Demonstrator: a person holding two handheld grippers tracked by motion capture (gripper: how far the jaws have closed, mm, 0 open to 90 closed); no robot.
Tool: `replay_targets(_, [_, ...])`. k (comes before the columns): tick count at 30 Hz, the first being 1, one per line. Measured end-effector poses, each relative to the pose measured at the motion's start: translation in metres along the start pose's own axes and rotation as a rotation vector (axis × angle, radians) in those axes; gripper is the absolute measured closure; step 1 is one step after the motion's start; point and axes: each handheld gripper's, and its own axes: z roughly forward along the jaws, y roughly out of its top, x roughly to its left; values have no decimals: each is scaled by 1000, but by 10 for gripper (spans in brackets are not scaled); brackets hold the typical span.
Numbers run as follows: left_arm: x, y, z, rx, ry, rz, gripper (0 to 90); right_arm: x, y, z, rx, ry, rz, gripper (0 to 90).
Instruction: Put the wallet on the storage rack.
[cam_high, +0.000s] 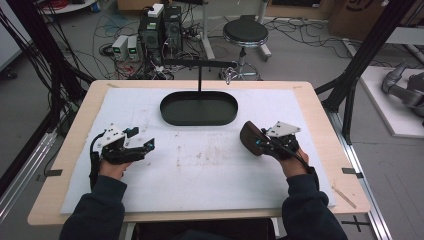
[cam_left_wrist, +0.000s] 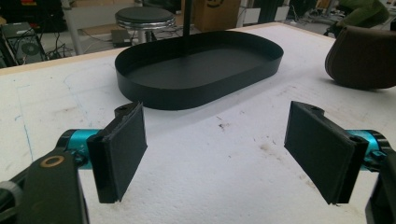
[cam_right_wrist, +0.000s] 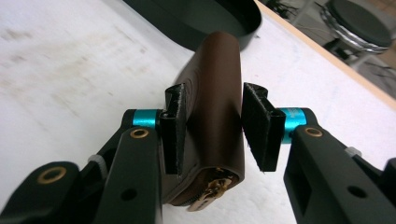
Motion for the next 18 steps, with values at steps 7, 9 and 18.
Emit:
replay_targets(7, [0,0,0,-2,1,0,207,-2,-2,-1,-42,76,63,575])
replay_targets(9, [0,0,-1,-3,2,-2,207,-3,-2,0,-54,83,75,563])
replay_targets(18, [0,0,-1,1,2,3,207,-7,-4,-1,-94,74,117,414])
